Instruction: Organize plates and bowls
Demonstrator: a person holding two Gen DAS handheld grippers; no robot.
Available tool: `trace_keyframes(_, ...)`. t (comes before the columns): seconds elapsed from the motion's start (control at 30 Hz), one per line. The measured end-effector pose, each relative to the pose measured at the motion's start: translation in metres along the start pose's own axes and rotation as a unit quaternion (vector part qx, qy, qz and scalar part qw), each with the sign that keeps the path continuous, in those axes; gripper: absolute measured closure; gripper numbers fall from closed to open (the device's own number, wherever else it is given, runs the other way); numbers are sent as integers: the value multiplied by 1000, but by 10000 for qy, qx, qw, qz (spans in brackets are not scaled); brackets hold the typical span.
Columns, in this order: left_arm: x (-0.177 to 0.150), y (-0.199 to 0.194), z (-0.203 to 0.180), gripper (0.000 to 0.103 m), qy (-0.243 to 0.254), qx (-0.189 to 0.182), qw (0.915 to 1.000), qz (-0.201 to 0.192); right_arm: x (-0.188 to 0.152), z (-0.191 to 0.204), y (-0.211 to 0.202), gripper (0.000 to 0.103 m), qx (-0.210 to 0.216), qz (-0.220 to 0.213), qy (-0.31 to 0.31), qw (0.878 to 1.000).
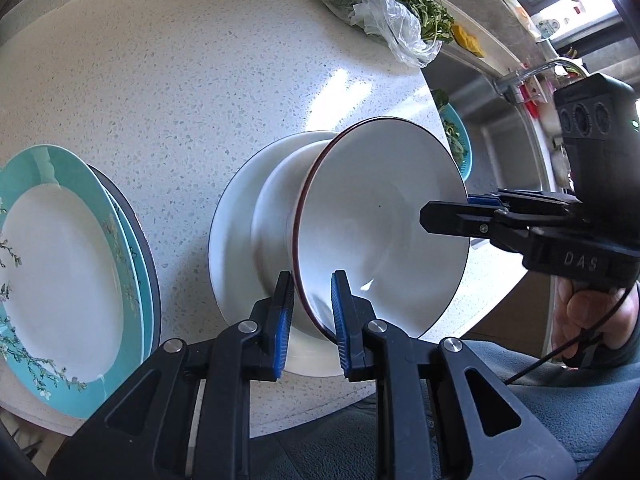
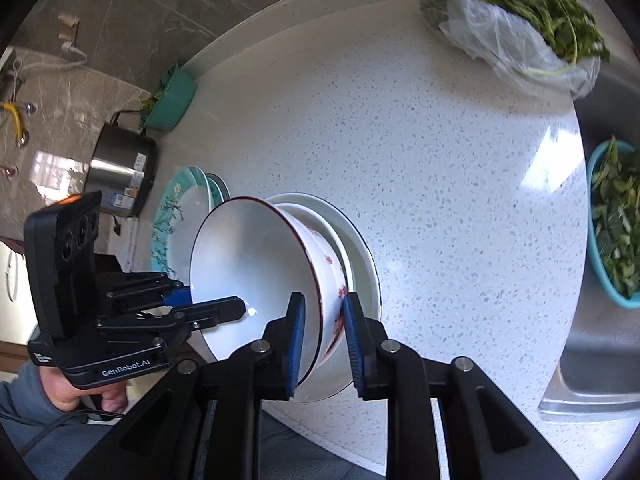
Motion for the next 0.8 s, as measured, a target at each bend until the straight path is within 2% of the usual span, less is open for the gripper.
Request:
trace_keyframes(0.17, 0, 1, -1, 86, -34, 41, 10000, -32, 0, 17, 4, 80, -492, -60, -556, 9972)
trace_keyframes(0.37, 0, 3, -3, 84, -15, 155, 9998, -107, -2, 32, 8, 81, -867, -98, -975, 9914)
trace_keyframes(0.47, 0, 4, -4, 77, -58, 138, 9998, -147, -3, 35, 10, 81, -952, -87, -1107, 9893)
trace_keyframes(0.63, 1, 5, -10, 45, -40, 74, 9997, -221, -6, 37, 13, 81, -1021, -40, -1175, 9878)
trace_keyframes(0.7, 1, 6, -11, 40, -48, 97, 9996, -249, -8, 37, 14, 81, -1009, -11, -1159, 9881)
trace_keyframes(0.8, 2, 5, -8, 39, -79, 112, 9995, -279, -9, 37, 17, 81, -980, -18, -1127, 9888)
Point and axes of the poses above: each gripper's, at about its wrist camera, not at the fingertips, and y roughly the way its jaws point, z to its left, x to its top, the point moved 1 cm from there along y, roughly the way its jaws point, and after that the axes turned 9 degrees about -z, right-handed, at the moved point
